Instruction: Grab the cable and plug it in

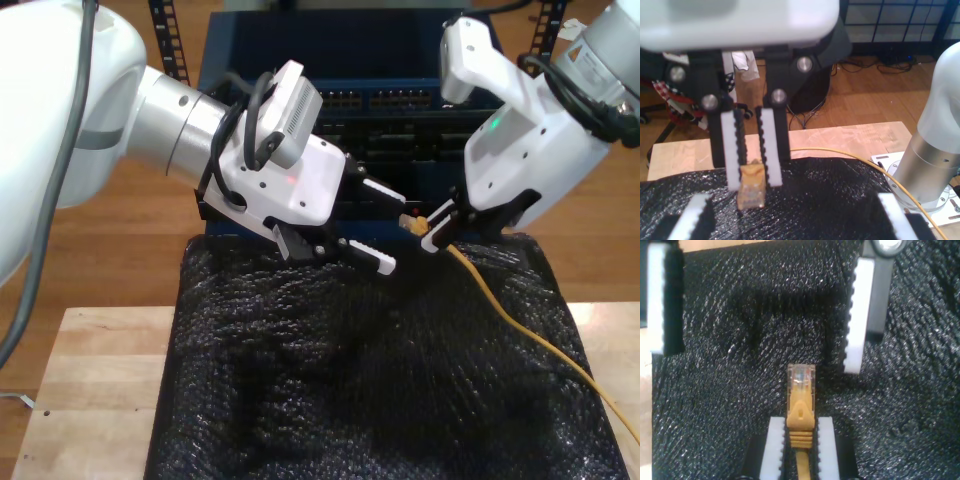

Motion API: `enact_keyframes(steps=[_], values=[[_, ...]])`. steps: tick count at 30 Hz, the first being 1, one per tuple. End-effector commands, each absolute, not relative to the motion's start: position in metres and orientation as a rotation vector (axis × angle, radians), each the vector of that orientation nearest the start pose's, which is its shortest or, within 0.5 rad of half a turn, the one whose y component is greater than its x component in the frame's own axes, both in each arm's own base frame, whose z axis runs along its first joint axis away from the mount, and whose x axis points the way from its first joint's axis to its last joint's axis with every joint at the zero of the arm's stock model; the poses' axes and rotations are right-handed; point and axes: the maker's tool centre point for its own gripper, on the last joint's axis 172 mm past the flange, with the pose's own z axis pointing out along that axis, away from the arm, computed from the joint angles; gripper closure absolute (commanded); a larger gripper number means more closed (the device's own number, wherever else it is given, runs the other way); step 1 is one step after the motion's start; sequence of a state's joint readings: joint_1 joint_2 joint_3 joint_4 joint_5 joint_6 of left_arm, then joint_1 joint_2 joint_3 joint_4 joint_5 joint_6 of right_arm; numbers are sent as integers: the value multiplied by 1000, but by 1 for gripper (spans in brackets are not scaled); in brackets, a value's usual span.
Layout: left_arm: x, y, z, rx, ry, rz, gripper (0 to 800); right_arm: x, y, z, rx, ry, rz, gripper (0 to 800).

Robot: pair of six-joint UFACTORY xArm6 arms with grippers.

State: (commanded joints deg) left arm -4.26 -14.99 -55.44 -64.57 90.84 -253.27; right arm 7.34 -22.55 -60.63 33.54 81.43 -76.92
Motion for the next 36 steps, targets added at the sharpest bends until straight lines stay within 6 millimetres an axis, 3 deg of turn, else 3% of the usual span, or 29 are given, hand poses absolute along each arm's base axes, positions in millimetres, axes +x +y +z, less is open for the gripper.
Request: enact_keyframes(steps=[5, 9, 12, 23, 36], values=[[338, -269, 380, 1348, -1576, 788, 115, 355, 196, 361, -2005, -1695, -473, 784], [339, -269, 379, 1352, -1574, 788, 179, 352, 207, 358, -1979, -1693, -463, 784], [340, -269, 378, 1356, -1572, 790, 194, 352, 207, 358, -1979, -1692, -461, 784], [349, -266, 374, 1383, -1585, 818, 372, 351, 207, 358, -1980, -1691, -462, 782], [350, -265, 375, 1386, -1585, 823, 432, 351, 206, 358, -1980, -1691, -460, 781]])
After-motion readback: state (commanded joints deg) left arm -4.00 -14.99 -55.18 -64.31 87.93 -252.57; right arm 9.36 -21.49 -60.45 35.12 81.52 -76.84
